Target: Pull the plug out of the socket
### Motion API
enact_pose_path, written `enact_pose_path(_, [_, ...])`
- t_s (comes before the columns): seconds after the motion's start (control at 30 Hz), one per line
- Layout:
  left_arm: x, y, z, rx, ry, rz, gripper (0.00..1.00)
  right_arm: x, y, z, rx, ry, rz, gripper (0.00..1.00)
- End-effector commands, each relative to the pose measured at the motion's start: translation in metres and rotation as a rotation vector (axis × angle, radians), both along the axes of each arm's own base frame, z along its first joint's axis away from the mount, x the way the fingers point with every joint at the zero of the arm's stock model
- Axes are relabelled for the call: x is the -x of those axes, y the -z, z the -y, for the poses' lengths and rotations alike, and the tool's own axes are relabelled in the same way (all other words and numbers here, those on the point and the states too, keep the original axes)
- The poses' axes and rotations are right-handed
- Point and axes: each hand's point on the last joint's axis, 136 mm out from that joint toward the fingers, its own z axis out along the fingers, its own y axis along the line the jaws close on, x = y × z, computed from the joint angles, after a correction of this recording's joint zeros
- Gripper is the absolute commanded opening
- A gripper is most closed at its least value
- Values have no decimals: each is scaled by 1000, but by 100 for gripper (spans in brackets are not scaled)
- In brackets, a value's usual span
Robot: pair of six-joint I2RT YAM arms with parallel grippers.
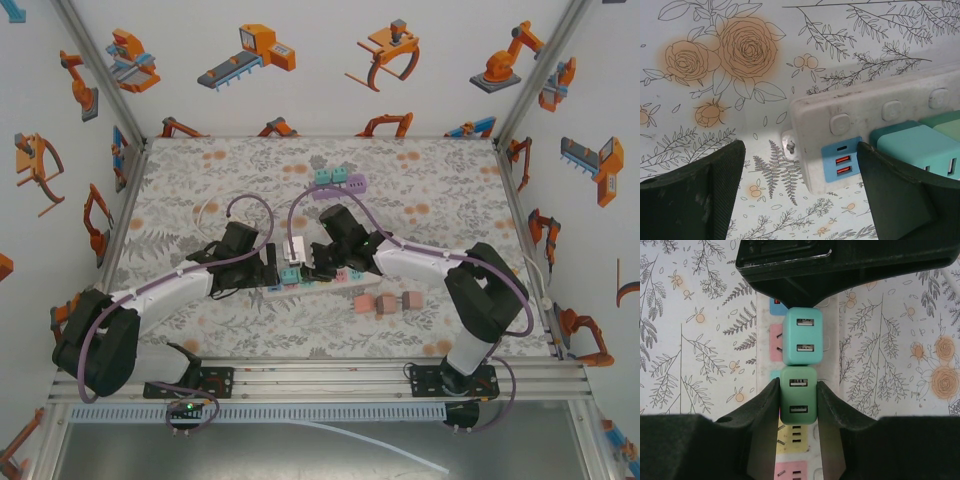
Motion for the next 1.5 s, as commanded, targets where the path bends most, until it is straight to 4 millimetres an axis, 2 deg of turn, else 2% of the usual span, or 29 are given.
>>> enact_pose_path(0.0, [28,33,-30,-142,-9,-115,84,-7,-44,-16,-120,-9,69,19])
enact_pose_path(0.27, [29,34,-30,-145,-5,-118,84,-19,-56,-15,-141,77,-33,17])
enact_pose_path(0.4, [29,35,-30,-145,-4,-123,84,-22,-61,-14,-154,81,-27,17])
enact_pose_path(0.5, [29,36,-30,-146,-4,-125,84,-20,-58,-13,-127,63,-19,17])
enact_pose_path(0.67, [29,35,-30,-149,-6,-121,84,-27,-76,-16,-183,99,-51,17])
enact_pose_path(1.0, [29,32,-30,-146,-5,-115,84,-27,-81,-15,-201,101,-35,17])
enact_pose_path(1.23, [23,9,-26,-109,-6,-56,84,-40,-104,-12,-263,258,-104,18])
enact_pose_path(1.47, [16,-29,-17,-48,23,34,84,-79,-124,7,-283,663,-313,15])
